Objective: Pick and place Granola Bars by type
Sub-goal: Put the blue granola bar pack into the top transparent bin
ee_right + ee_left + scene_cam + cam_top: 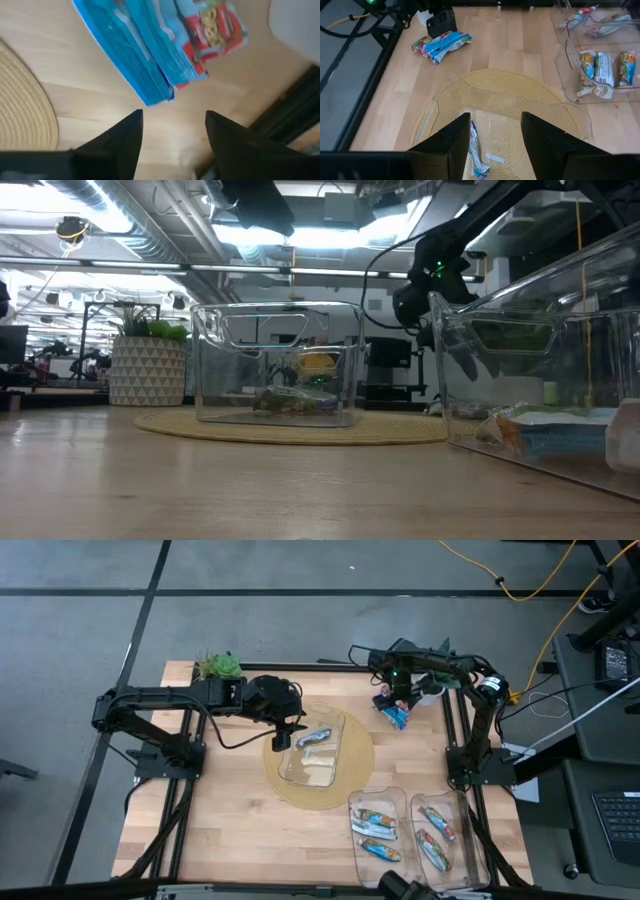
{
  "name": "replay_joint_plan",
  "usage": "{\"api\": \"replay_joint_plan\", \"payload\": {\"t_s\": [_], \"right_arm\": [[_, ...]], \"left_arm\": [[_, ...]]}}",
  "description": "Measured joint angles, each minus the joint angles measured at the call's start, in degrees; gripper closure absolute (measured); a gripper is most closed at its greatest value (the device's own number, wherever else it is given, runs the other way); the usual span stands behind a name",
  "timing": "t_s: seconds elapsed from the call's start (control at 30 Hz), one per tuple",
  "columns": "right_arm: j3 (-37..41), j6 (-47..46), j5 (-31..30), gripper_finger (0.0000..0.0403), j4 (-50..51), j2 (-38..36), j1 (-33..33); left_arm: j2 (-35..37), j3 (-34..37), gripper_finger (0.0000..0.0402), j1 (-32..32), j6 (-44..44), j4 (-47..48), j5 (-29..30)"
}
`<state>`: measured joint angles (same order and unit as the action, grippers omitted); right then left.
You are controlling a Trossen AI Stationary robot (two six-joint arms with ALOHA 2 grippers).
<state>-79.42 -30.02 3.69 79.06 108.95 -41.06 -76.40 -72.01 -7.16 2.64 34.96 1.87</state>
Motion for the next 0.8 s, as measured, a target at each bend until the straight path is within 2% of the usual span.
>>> {"api": "replay_joint_plan", "payload": {"t_s": [0.17,0.37,0.5,0.7,0.8], "right_arm": [[0.0,-4.7,0.5,0.0194,2.0,0.0,0.0],[0.0,-11.9,0.5,0.0195,-2.4,0.0,0.0],[0.0,-18.0,0.5,0.0195,-4.7,0.0,0.7],[0.0,-31.2,-2.2,0.0195,-4.3,0.0,2.5],[0.0,-39.9,-4.4,0.0195,-2.7,0.0,3.4]], "left_arm": [[0.0,0.0,0.0233,0.0,0.7,0.0,0.0],[0.0,0.0,0.0233,0.0,1.2,0.0,-0.3],[0.0,0.0,0.0233,0.0,1.2,0.0,-2.5],[0.0,2.2,0.0233,-0.1,1.6,-0.5,-4.1],[0.0,3.3,0.0233,-1.1,1.6,-0.7,-7.1]]}}
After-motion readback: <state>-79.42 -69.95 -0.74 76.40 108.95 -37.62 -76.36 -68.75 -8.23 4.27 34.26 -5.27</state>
